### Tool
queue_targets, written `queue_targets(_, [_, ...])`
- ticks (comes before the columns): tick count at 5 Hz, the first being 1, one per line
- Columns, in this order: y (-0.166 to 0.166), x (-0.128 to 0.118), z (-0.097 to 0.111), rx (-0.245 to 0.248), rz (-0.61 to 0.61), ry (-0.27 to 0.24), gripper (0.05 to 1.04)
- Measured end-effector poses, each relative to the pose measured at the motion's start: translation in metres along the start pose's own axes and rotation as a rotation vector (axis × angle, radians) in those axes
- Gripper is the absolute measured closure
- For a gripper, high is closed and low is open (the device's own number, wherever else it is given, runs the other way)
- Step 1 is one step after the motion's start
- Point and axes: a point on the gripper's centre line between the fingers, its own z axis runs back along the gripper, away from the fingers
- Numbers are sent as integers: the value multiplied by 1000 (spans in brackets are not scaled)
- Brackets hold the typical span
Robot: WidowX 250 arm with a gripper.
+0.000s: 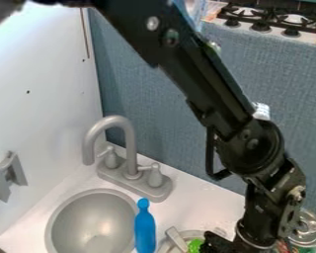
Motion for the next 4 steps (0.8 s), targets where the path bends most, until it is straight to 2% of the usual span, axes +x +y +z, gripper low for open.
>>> queue_targets(1, [-6, 5, -5, 11, -7, 1, 83])
queue_targets(2, [-13, 8, -8, 14, -24, 1, 139])
queue_targets(4, [-19, 12, -14, 42, -19, 6, 718])
